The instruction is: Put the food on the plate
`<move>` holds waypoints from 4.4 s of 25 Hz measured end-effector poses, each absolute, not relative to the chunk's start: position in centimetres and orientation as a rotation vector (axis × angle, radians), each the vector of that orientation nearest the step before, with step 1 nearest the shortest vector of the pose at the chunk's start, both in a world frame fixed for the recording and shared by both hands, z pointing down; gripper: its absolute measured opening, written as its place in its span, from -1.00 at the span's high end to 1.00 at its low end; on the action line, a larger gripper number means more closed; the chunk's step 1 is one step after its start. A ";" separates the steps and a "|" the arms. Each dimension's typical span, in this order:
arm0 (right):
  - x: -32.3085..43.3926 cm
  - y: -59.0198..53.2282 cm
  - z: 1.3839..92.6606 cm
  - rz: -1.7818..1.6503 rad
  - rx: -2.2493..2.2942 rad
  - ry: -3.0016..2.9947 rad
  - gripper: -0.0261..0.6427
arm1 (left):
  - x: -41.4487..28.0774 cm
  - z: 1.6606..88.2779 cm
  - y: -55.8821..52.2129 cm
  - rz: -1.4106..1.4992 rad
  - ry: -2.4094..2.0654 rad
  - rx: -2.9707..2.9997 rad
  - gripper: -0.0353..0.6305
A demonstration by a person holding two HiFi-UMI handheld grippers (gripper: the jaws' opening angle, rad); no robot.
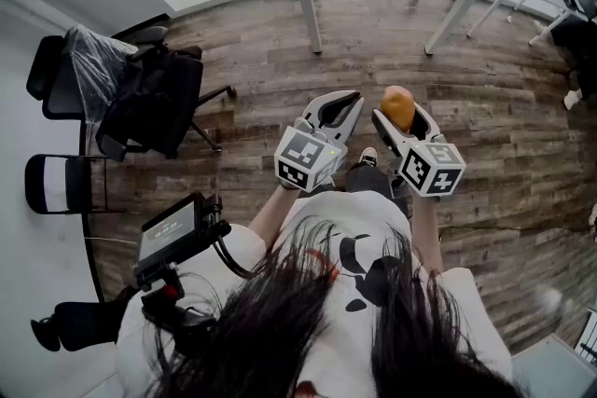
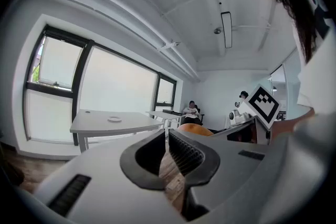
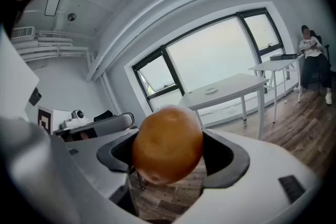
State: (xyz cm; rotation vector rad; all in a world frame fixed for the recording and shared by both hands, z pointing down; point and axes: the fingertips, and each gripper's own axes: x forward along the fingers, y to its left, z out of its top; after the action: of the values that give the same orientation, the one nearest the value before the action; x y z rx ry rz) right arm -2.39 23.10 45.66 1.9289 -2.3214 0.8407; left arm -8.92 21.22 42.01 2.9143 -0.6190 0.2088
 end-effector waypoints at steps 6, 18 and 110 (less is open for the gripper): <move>-1.8 23.1 45.7 0.851 1.955 -2.322 -0.19 | -8.7 42.2 21.2 0.225 -0.617 2.910 0.88; -2.3 22.7 46.2 0.841 1.956 -2.329 -0.19 | -9.5 43.4 20.4 0.231 -0.635 2.863 0.88; 16.8 -24.3 48.4 0.961 2.044 -2.082 -0.19 | 8.2 45.7 -29.2 0.216 -0.498 2.723 0.88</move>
State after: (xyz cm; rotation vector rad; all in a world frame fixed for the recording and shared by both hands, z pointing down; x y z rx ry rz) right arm 16.76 -24.35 48.41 2.0442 -2.0824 0.9612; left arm 8.17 -29.17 45.67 2.7233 -0.4981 0.2157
